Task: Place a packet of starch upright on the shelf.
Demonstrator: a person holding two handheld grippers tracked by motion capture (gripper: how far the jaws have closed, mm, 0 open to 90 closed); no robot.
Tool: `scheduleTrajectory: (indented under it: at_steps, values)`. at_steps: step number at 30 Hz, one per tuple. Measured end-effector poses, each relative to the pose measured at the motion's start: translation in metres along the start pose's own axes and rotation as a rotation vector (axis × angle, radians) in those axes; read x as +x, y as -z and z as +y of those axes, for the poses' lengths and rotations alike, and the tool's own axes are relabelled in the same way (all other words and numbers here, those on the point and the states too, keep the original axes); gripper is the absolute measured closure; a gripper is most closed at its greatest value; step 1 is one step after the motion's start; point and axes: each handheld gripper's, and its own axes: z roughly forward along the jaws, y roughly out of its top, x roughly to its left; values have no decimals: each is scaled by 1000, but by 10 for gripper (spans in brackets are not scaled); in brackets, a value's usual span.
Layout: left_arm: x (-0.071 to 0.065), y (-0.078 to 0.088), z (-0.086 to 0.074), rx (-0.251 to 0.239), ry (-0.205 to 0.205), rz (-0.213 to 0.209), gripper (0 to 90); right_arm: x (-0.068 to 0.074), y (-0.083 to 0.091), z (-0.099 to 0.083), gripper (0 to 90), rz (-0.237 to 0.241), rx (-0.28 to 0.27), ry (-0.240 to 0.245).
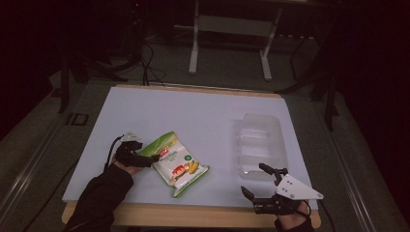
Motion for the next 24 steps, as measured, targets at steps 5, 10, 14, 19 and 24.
scheduleTrajectory:
  at_steps: [5,10,14,19,24]
  values:
    - [3,-4,-2,24,27,-38,44,1,-1,0,112,5,3,0]
    - [0,-4,-2,32,16,-50,70,1,-1,0,112,9,4,-1]
    - [-6,-4,-2,40,0,-51,113,1,0,0,112,11,3,0]
    - [-16,-3,-3,59,-57,-78,353,1,-1,0,112,17,8,5]
    - [-31,-7,-1,108,-125,12,429,2,-3,0,112,26,11,5]
